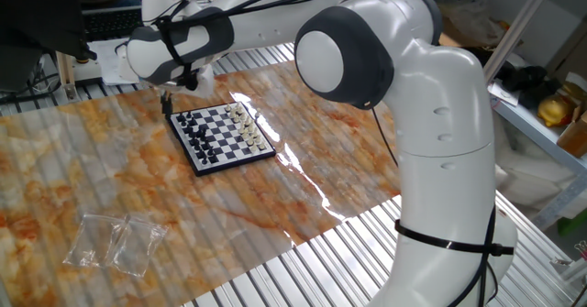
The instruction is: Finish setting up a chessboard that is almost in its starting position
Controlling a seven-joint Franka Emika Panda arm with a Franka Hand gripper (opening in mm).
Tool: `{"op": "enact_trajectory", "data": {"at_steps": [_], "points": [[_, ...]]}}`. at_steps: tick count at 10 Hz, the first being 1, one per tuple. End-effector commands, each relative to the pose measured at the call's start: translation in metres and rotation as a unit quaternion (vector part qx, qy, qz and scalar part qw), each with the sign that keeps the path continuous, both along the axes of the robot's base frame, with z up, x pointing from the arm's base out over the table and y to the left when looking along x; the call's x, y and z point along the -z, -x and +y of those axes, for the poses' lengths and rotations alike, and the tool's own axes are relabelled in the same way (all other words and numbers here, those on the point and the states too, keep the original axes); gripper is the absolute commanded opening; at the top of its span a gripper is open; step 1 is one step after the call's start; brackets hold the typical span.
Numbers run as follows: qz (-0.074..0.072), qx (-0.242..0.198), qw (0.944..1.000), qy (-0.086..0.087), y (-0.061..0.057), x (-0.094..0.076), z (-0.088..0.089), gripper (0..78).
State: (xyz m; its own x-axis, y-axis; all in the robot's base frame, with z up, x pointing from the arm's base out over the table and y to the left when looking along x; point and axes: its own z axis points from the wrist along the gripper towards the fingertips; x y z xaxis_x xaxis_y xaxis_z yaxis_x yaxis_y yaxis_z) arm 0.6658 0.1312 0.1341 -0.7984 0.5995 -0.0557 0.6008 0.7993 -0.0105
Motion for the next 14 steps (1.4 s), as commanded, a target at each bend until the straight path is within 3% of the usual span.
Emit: {"op": "enact_trajectory", "data": {"at_steps": [1, 14], "points": [[0.001, -0.03, 0.9996, -0.001, -0.003, -0.006, -0.01, 1.1], [0.022, -0.112, 0.9934, 0.004, -0.011, -0.009, -0.035, 1.1]]}}
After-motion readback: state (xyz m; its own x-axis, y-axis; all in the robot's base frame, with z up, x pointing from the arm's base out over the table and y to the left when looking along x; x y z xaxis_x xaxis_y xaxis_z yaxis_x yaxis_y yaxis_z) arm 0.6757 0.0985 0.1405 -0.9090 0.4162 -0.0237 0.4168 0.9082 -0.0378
